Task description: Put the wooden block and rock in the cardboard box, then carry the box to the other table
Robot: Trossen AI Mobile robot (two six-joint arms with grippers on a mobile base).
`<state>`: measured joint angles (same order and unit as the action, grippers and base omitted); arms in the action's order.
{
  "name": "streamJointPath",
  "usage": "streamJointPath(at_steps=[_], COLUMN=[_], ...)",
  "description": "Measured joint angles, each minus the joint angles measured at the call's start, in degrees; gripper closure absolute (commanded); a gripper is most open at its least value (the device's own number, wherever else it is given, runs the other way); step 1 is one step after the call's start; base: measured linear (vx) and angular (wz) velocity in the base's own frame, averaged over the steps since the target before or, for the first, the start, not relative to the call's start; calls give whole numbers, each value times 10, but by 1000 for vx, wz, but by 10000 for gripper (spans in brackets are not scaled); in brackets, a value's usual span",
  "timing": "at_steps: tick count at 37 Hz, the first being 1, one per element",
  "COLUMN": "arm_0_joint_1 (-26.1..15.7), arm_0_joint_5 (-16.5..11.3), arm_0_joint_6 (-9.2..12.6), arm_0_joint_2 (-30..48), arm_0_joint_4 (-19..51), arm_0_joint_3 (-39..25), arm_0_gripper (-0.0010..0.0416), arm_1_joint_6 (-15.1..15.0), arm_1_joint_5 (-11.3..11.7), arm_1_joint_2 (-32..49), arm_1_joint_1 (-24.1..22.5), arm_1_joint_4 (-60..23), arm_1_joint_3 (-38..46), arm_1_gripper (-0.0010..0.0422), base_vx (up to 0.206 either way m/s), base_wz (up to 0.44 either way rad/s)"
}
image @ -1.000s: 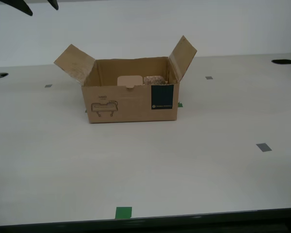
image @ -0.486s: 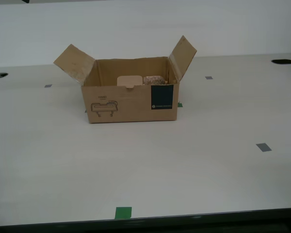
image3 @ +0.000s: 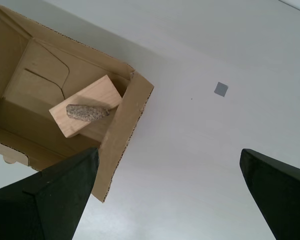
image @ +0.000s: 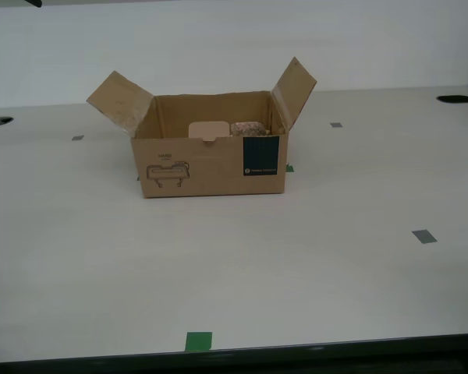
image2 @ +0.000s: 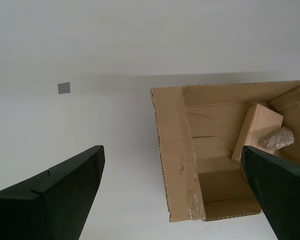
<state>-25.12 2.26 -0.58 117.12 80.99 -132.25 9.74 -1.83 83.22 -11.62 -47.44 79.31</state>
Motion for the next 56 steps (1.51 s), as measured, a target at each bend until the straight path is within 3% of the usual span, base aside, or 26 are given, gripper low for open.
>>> streamJointPath(at_steps=[8, 15, 23, 27, 37, 45, 51, 56], arm_0_joint_1=[0, 0, 9, 28, 66, 68, 67, 68], arm_0_joint_5=[-1, -62, -73, -101, -209, -217, -218, -219], arm_0_joint_6=[4, 5, 7, 8, 22, 23, 23, 24], arm_0_joint_2=[0, 0, 0, 0, 0, 0, 0, 0], arm_0_joint_4=[0, -2, -10, -26, -101, -118, -133, -138], arm_0_joint_3=[0, 7, 49, 83, 164, 208, 235, 248], arm_0_gripper=[12, 12, 12, 13, 12, 12, 12, 12], arm_1_joint_6=[0, 0, -1, -2, -4, -4, -3, -3], arm_1_joint_5=[0, 0, 0, 0, 0, -2, -36, -39], arm_1_joint_2=[0, 6, 5, 6, 9, 24, 51, 78], arm_1_joint_1=[0, 1, 1, 2, 3, 3, 4, 4], arm_1_joint_4=[-6, -10, -11, -11, -10, -13, -12, -11], arm_1_joint_3=[0, 0, 0, 0, 0, -2, -2, -3], arm_1_gripper=[39, 39, 39, 39, 39, 39, 39, 39], base_vx=[0, 0, 0, 0, 0, 0, 0, 0], base_wz=[0, 0, 0, 0, 0, 0, 0, 0])
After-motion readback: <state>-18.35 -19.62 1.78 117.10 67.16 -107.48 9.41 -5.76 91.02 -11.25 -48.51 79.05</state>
